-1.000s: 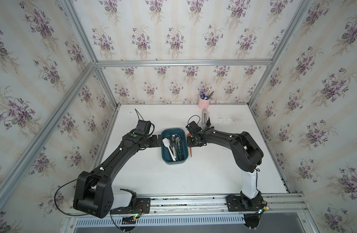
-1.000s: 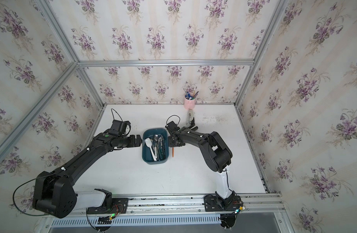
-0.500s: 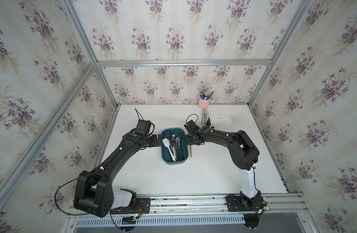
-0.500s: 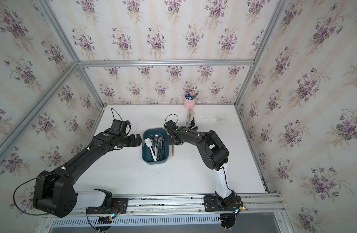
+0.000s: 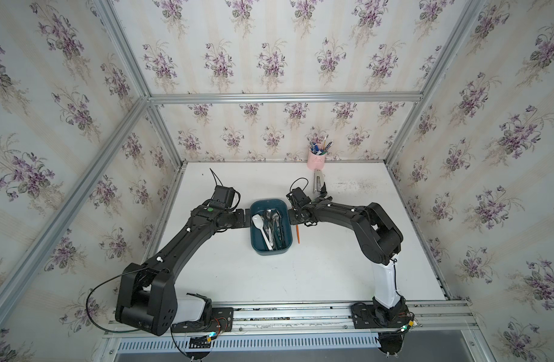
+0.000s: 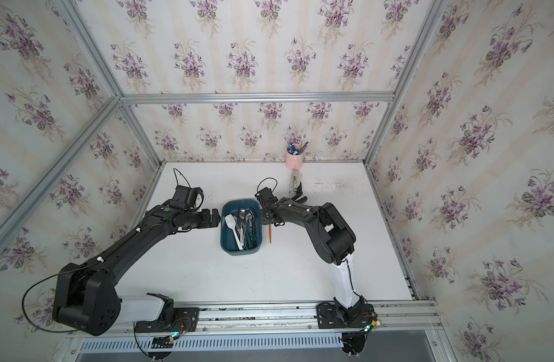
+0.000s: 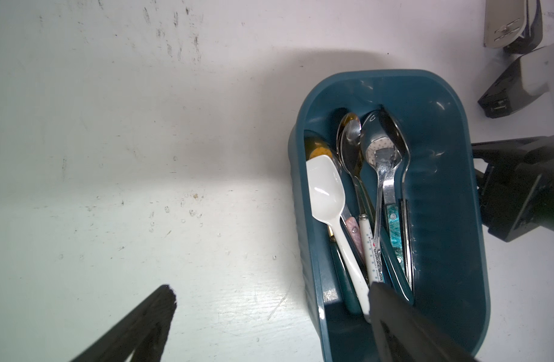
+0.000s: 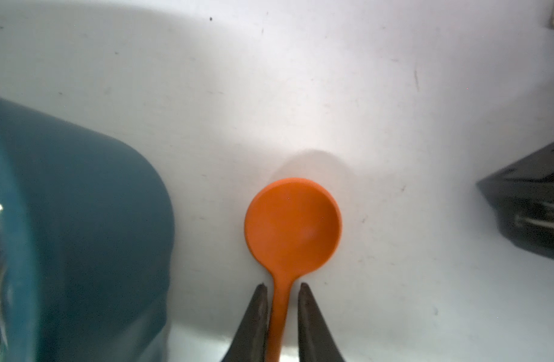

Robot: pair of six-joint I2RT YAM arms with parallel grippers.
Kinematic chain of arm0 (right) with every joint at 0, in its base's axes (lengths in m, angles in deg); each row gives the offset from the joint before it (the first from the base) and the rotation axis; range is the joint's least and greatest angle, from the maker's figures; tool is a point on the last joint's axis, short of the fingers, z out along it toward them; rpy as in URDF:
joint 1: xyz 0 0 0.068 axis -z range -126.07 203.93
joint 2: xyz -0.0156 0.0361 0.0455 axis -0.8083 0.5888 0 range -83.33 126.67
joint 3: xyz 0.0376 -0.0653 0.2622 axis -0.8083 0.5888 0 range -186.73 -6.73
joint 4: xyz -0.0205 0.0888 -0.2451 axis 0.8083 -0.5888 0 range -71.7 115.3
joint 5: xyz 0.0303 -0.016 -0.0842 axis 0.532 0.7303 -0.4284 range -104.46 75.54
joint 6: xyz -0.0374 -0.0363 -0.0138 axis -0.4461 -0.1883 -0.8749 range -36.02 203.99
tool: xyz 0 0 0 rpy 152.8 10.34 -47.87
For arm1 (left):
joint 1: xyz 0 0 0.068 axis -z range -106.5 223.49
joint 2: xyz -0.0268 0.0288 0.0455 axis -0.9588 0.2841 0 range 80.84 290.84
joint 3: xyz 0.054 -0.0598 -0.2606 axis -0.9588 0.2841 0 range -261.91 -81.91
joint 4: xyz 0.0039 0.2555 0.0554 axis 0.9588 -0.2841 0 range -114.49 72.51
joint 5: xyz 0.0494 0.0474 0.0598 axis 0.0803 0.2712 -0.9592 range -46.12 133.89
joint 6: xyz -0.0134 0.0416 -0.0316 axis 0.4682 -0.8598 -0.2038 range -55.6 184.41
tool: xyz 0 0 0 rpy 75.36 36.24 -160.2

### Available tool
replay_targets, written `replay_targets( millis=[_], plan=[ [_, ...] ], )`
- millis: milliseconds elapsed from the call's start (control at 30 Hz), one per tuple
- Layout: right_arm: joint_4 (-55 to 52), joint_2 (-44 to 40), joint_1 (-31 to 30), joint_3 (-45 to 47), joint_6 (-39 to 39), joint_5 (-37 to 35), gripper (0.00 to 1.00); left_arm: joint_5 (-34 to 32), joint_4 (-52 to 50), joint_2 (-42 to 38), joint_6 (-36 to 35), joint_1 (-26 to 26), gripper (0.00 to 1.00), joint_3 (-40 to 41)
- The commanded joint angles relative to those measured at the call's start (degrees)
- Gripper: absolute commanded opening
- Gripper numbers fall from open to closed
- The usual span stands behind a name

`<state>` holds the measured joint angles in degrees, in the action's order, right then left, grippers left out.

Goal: Put the spoon into the storage box
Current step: Pick up the spoon from the center of the board.

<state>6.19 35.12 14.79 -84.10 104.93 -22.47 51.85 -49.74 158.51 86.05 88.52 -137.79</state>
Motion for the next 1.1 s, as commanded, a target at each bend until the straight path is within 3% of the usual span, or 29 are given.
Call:
replay_targets(
  millis=[0, 333, 667, 1067],
  plan=[
    [-6.93, 1.13, 0.02, 1.34, 0.04, 2.58, 0.14, 0.13, 0.50, -0.08, 0.24, 0.00, 1.00, 0.15],
    [-5.95, -1.25, 0.03, 2.30, 0.32, 3.02, 0.04, 0.38, 1.49, 0.08, 0.72, 0.01, 1.00, 0.77],
    [-8.38, -6.14, 0.02, 0.12, 1.30, 1.78, 0.03, -0.23, 1.57, 0.33, 0.19, 0.01, 1.00, 1.46],
    [-19.00, -10.39, -0.14, -10.79, 5.90, 4.27, 0.03, -1.45, 3.02, 1.08, -0.16, -0.12, 1.00, 4.18]
  ],
)
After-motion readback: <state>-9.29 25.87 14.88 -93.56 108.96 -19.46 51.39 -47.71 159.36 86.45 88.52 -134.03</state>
